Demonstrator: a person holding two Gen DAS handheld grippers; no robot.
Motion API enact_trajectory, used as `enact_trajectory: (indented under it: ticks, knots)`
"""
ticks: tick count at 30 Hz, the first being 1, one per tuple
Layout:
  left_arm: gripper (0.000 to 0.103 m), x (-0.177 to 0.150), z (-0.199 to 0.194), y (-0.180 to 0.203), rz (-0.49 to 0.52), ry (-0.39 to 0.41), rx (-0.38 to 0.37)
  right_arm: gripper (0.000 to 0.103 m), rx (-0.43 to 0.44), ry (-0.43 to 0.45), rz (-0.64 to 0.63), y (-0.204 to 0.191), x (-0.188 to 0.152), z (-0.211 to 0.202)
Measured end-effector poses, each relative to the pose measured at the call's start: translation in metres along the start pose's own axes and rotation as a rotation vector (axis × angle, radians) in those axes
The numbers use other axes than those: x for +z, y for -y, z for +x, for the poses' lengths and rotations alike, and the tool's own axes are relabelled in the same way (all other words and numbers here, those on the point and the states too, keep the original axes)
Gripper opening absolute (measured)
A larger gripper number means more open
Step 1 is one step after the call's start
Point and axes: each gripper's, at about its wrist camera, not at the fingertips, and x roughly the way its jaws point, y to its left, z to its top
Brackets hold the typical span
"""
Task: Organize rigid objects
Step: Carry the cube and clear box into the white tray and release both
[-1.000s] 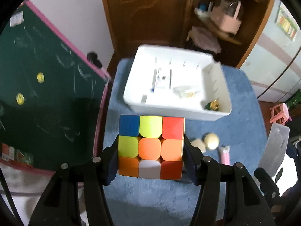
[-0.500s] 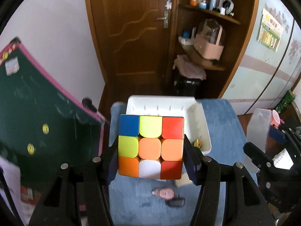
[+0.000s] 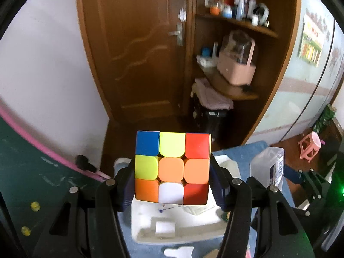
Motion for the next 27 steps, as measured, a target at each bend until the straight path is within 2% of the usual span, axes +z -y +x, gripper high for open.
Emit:
enact_trajectory:
  ticks: [6, 11, 17, 22, 27]
  knots:
    - [0.062, -0.018, 0.118, 0.004, 0.019, -0.176, -0.037, 0.066, -0.082, -0.148, 0.036, 0.009, -0.023, 0.095]
    - [0.062, -0.039, 0.191, 0.012, 0.038, -0.31, -0.06, 0.066, -0.107, -0.27, 0.07, 0.016, -0.055, 0.16]
    - [0.062, -0.056, 0.236, 0.023, 0.025, -0.398, -0.108, 0.066, -0.135, -0.347, 0.068, 0.013, -0.075, 0.202]
    - [0.062, -0.064, 0.256, 0.032, 0.008, -0.452, -0.142, 0.066, -0.155, -0.401, 0.054, 0.013, -0.083, 0.223]
    - [0.062, -0.07, 0.269, 0.036, -0.011, -0.489, -0.154, 0.067, -0.165, -0.402, -0.014, 0.004, -0.084, 0.229]
